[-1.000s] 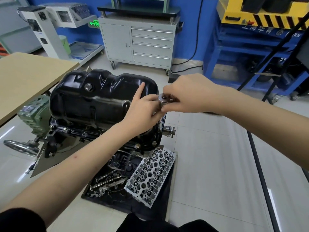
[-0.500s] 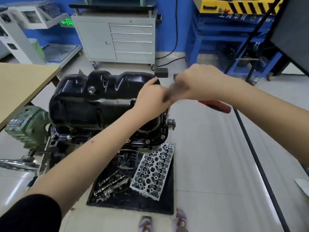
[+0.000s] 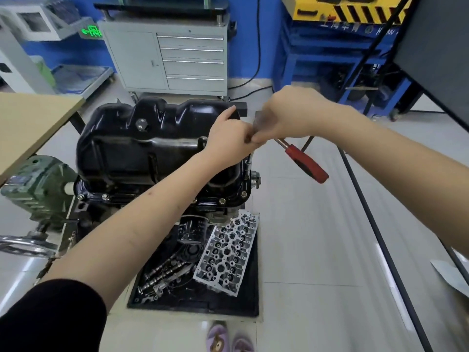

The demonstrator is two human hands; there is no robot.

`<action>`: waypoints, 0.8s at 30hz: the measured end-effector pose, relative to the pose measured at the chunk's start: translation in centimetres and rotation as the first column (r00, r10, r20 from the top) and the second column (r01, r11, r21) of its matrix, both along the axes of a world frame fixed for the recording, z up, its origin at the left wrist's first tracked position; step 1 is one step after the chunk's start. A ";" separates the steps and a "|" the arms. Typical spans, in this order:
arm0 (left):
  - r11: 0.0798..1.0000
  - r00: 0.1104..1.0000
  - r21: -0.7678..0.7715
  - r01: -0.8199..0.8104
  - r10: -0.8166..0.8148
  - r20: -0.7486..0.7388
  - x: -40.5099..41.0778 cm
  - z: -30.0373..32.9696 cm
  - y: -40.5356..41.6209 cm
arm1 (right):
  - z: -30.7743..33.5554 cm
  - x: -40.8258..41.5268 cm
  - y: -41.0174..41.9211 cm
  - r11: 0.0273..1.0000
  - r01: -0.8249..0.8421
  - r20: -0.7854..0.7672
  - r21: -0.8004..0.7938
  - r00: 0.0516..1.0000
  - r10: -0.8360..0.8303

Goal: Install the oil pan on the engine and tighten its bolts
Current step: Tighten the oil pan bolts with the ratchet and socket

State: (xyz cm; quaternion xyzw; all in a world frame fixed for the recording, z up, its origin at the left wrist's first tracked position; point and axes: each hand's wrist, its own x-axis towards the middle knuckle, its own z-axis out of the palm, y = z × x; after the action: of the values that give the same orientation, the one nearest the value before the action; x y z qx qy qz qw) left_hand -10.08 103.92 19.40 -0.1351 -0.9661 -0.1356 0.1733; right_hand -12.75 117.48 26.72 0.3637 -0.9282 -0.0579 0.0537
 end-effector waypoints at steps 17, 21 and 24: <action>1.000 1.000 0.031 -0.001 0.001 -0.003 0.3 -0.6 -0.3 | -0.2 1.0 0.8 0.993 -0.030 0.094 -0.111 0.995 0.041; 0.998 0.998 0.022 0.063 -0.063 0.012 0.5 -0.3 -0.9 | 0.3 1.1 0.3 0.992 -0.080 0.141 -0.099 0.986 0.093; 0.997 0.997 -0.046 0.065 -0.066 -0.024 0.4 -0.7 -1.0 | 0.4 0.9 -0.2 0.999 -0.040 0.050 -0.023 0.998 0.041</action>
State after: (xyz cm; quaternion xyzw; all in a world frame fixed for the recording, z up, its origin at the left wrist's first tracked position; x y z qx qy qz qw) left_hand -9.70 102.91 18.73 -0.1725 -0.9616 -0.1176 0.1780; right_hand -11.87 117.29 27.10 0.3830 -0.9223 -0.0374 0.0355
